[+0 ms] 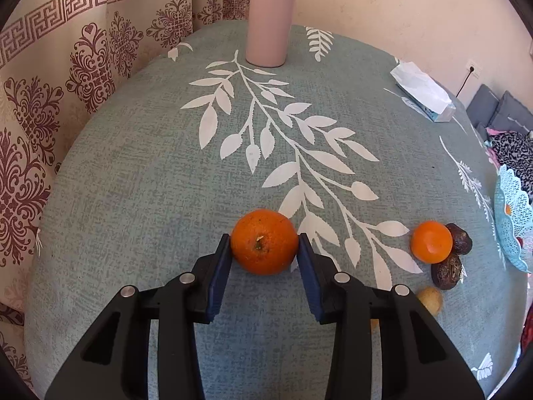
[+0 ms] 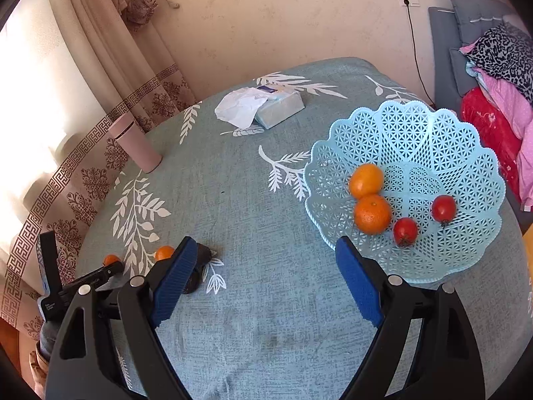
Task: Organize fruits
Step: 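Grasp the large orange with the left tool while the right tool moves toward the dark fruits, then grasp a dark brown fruit with the right tool while the left tool holds the orange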
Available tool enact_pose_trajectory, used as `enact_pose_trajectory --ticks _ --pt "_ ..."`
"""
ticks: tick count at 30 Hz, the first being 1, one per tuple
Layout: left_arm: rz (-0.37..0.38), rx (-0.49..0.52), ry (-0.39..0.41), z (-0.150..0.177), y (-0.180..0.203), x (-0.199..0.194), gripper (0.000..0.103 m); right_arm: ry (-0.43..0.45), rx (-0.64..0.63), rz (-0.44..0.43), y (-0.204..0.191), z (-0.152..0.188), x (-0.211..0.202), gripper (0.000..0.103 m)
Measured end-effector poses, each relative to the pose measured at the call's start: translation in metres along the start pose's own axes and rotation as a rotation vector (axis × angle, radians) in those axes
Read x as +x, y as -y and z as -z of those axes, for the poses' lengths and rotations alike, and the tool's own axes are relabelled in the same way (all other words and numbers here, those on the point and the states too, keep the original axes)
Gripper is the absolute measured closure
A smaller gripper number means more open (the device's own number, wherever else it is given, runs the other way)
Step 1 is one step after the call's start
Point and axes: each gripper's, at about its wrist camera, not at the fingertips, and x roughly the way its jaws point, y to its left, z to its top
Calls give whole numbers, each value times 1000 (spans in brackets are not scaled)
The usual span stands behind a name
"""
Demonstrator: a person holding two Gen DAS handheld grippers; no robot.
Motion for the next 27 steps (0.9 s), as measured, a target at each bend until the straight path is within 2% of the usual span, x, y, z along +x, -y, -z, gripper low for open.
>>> enact_pose_trajectory --ticks 7,13,20,23,27 --pt "55 32 79 0 17 -26 63 -124 -1 -71 -18 14 33 17" --pt "119 41 99 3 28 -31 63 -231 5 -114 -35 17 67 17" --pt "143 7 103 4 18 -27 63 -302 -40 -115 -56 12 100 17" --pt "145 -10 95 6 12 -23 63 -307 -81 -109 -67 12 109 23" --pt "147 -26 87 8 5 -20 63 -313 -108 -96 -74 11 122 39"
